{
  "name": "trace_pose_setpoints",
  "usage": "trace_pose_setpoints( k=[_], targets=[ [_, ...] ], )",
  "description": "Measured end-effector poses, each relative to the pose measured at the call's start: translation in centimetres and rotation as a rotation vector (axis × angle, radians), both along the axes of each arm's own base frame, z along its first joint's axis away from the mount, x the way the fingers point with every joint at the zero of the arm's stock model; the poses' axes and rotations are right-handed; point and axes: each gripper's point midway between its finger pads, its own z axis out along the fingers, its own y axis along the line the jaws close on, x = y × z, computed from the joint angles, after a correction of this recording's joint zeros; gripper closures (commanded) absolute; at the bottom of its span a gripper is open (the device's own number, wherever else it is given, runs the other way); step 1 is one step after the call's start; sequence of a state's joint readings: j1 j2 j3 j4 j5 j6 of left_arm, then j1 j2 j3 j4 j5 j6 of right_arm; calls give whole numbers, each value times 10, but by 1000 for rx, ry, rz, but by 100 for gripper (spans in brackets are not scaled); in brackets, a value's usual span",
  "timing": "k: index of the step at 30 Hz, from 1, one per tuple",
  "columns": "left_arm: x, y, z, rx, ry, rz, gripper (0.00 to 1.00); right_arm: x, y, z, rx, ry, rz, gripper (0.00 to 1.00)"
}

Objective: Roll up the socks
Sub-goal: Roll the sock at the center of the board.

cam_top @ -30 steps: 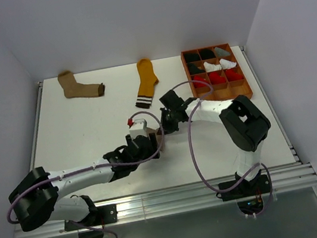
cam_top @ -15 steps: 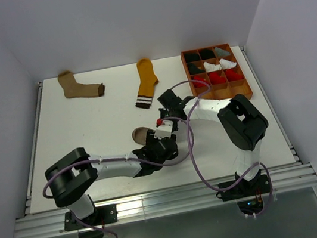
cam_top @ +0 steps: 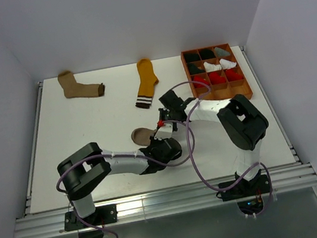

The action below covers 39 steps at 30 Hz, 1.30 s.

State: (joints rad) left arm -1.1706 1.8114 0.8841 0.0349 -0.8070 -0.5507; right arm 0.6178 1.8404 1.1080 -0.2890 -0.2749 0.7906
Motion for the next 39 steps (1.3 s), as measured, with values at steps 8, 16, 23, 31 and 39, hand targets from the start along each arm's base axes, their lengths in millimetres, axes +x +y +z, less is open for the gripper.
trace_pose_setpoints(
  k=[8, 16, 23, 31, 39],
  targets=[
    [-1, 0, 2, -98, 90, -15, 99, -1, -2, 2, 143, -60, -48, 72],
    [-15, -1, 8, -403, 320, -66, 99, -14, -18, 21, 286, -146, -115, 37],
    [-17, 3, 12, -611, 508, -78, 99, -18, -22, 33, 375, -240, -143, 35],
    [-15, 7, 11, -717, 659, -91, 100, -18, -17, 15, 405, -233, -166, 37],
    [-10, 3, 9, -764, 750, -109, 99, -18, -8, 3, 454, -212, -186, 42]
  ],
)
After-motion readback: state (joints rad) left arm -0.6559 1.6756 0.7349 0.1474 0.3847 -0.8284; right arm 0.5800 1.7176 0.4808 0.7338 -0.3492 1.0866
